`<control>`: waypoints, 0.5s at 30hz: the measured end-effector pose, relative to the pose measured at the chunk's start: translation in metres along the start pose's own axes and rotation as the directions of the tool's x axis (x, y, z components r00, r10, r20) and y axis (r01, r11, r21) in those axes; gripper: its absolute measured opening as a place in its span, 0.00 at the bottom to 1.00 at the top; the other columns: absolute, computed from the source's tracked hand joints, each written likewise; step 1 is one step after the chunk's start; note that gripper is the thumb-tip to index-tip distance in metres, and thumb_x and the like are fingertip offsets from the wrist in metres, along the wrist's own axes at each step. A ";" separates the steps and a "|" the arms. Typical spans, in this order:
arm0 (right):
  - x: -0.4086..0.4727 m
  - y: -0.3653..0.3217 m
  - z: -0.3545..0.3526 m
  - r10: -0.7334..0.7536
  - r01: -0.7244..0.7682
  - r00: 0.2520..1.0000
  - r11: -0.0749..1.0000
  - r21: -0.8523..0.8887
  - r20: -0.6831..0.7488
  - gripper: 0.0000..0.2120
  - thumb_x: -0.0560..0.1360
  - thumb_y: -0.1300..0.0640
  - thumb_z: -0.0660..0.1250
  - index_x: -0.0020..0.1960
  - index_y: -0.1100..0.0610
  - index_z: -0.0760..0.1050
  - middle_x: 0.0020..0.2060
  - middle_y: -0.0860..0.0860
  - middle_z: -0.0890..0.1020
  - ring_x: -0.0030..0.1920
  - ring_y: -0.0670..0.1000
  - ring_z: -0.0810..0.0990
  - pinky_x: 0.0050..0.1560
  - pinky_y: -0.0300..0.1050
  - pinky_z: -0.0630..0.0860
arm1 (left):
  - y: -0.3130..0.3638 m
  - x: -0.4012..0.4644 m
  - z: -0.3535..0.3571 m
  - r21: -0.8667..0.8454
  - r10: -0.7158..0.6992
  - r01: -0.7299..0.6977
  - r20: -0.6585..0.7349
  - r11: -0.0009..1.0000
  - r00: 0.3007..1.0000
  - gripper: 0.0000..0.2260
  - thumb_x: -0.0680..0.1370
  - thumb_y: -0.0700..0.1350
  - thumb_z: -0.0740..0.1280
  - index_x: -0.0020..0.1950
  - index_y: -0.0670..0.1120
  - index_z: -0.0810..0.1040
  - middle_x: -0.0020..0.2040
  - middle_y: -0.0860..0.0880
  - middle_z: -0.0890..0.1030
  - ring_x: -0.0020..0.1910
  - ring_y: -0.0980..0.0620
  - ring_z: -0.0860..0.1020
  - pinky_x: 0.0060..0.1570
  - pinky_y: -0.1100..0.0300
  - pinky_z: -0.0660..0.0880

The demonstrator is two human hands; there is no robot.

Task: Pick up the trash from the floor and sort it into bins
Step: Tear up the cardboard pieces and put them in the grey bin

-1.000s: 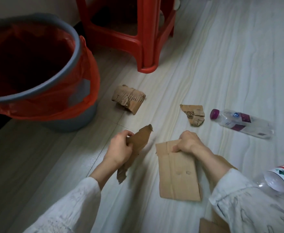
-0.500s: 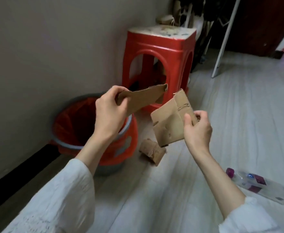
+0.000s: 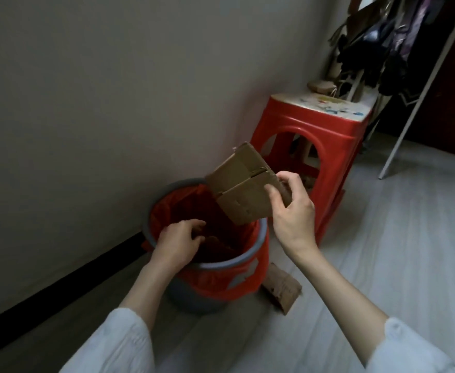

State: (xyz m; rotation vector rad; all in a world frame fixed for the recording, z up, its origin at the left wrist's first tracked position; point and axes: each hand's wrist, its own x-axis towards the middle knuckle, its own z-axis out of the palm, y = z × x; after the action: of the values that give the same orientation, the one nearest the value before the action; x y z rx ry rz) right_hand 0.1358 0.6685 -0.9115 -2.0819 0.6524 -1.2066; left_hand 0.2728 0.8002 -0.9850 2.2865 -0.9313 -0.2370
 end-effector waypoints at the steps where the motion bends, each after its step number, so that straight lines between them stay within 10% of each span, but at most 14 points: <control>1: 0.001 0.003 0.009 0.012 -0.012 0.999 1.000 -0.008 0.035 0.04 0.77 0.55 0.64 0.52 0.50 0.72 0.41 0.48 0.78 0.45 0.52 0.77 0.46 0.50 0.73 | -0.008 0.000 0.000 -0.016 -0.005 0.004 -0.046 1.000 0.999 0.16 0.77 0.42 0.65 0.65 0.49 0.75 0.61 0.48 0.78 0.62 0.50 0.74 0.62 0.55 0.71; 5: 0.004 0.013 0.038 0.090 -0.080 0.992 0.991 -0.108 0.091 0.06 0.78 0.54 0.61 0.54 0.53 0.71 0.41 0.47 0.78 0.45 0.52 0.77 0.42 0.42 0.65 | -0.033 -0.008 0.005 0.020 0.043 -0.039 -0.296 0.999 0.954 0.16 0.74 0.34 0.64 0.60 0.44 0.78 0.59 0.43 0.77 0.66 0.44 0.68 0.66 0.53 0.63; 15: 0.002 0.053 0.097 0.239 -0.055 0.838 0.932 -0.359 0.490 0.10 0.80 0.52 0.57 0.60 0.50 0.67 0.51 0.56 0.78 0.56 0.56 0.73 0.54 0.55 0.73 | -0.047 -0.012 0.021 0.065 0.061 -0.040 -0.366 0.997 0.929 0.18 0.70 0.46 0.52 0.49 0.47 0.79 0.48 0.48 0.80 0.54 0.49 0.72 0.55 0.58 0.63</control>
State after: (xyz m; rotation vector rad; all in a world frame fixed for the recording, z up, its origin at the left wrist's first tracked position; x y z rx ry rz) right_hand 0.2173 0.6582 -0.9862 -2.4416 0.7687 -0.4045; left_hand 0.2821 0.8227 -1.0315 2.2476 -0.8052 0.2388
